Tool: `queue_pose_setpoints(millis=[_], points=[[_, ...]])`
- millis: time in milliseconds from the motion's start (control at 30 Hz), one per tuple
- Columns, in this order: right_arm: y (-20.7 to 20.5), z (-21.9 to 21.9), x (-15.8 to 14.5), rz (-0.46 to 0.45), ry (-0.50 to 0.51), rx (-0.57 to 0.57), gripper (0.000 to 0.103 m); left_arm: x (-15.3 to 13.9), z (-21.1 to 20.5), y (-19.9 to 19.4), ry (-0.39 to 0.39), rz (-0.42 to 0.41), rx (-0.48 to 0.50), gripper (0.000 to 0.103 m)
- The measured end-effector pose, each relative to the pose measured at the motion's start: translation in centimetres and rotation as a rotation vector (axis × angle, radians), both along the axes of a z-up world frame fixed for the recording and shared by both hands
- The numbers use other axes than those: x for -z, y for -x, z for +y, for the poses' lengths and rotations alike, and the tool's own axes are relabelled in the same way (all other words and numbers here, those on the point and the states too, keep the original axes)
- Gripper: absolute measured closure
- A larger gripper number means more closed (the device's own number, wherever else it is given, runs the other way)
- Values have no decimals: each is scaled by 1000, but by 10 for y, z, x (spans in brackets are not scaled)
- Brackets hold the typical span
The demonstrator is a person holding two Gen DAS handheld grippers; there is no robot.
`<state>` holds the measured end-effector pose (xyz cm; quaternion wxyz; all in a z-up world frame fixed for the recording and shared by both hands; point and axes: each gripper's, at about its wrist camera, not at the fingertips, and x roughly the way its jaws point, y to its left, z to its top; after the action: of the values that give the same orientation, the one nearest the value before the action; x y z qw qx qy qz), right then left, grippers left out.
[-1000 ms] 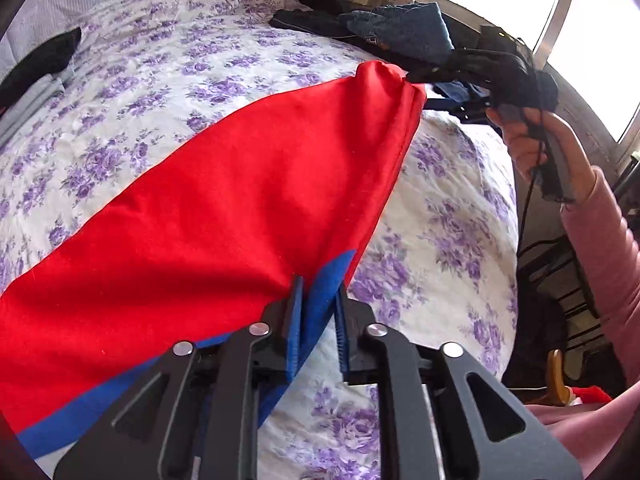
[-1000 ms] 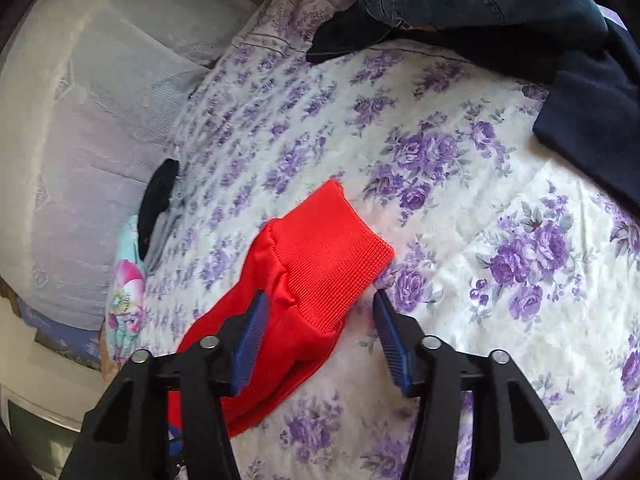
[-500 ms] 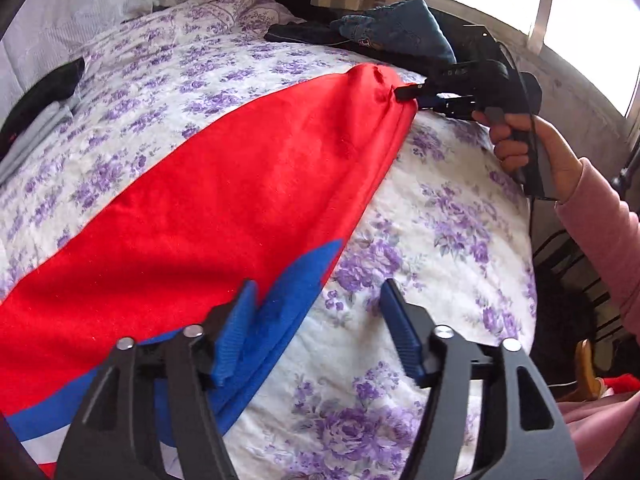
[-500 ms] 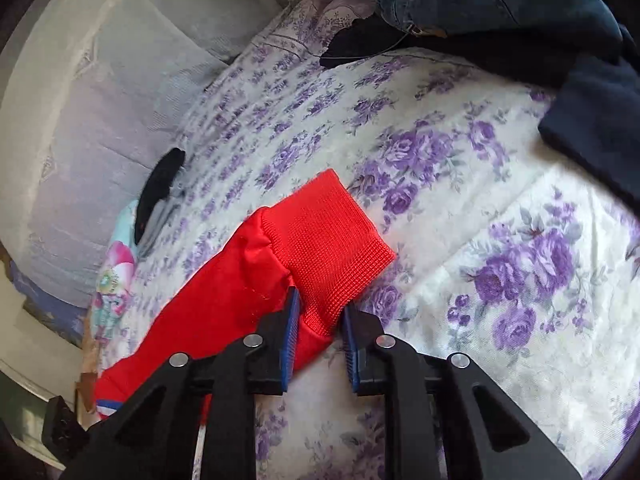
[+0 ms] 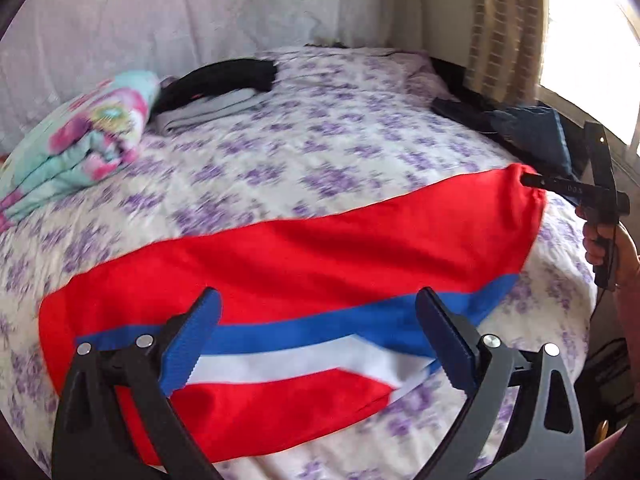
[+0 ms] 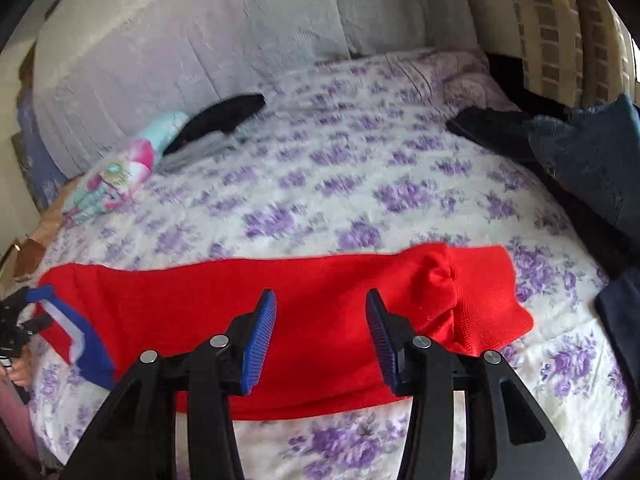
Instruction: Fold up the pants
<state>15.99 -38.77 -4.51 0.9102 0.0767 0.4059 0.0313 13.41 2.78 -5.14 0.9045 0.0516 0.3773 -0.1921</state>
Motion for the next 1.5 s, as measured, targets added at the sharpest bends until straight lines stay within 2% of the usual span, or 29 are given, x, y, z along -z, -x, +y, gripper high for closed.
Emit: queue_pose_setpoints(millis=[33,67,100,167,233,333,433,500,533,600,633,667,700,733,800,867,900,967,1000,1067,1100,1167,1200,1233,1267,1333,1400,1500], points=[[-13,-8,18,65,41,63,61,9,14,-6,-7,39,-52,8],[-22,-17,34,101,23,98,63,18,25,-10,-7,75,-94,8],[-23,-23,36,89,-6,113,63,25,37,-14,1,109,-128,9],[-21,-20,23,80,-8,158,60,26,49,-7,38,117,-123,10],[-12,-2,5,34,13,150,57,16,50,3,26,65,-119,9],[-3,44,-19,-10,-11,-16,57,7,54,8,-12,6,-131,9],[2,104,-26,-12,-21,-231,56,7,61,7,15,25,-122,9],[2,145,-23,14,-10,-370,48,14,58,6,-13,53,-106,8],[1,167,-14,64,1,-440,37,20,54,7,-53,58,-95,8],[-5,199,12,230,60,-526,35,31,44,12,-146,53,-73,7],[-6,212,27,311,118,-533,33,35,38,17,-196,38,-58,6],[-5,220,27,305,166,-541,33,36,35,19,-209,33,-46,5],[-5,227,21,305,193,-567,33,35,35,20,-194,32,-26,5],[-7,234,10,296,177,-600,33,34,37,20,-163,38,-16,5],[-14,246,-18,216,105,-659,33,30,45,17,-82,49,-14,5],[-27,258,-34,158,77,-691,33,26,51,15,6,59,-9,5],[-37,265,-37,143,73,-702,33,26,53,15,31,64,-3,5],[-65,278,-35,133,79,-716,33,29,51,13,23,77,0,5],[-77,284,-31,141,89,-717,34,32,49,12,4,85,0,5],[-101,299,-17,179,109,-730,48,37,41,12,-62,83,2,5],[-111,306,-8,202,125,-741,50,39,36,13,-94,78,5,5],[-125,318,9,248,189,-760,61,41,35,12,-109,81,8,5],[-129,322,13,266,205,-771,67,41,36,11,-101,86,12,5],[-130,326,15,288,201,-798,80,41,38,11,-90,92,16,5],[-126,327,16,290,203,-808,88,41,38,10,-86,91,19,5],[-110,332,4,237,252,-832,95,41,39,10,-81,92,22,5],[-90,335,-7,174,289,-862,97,39,42,10,-56,89,25,5],[-66,336,-9,137,314,-905,97,24,59,15,64,71,29,5]])
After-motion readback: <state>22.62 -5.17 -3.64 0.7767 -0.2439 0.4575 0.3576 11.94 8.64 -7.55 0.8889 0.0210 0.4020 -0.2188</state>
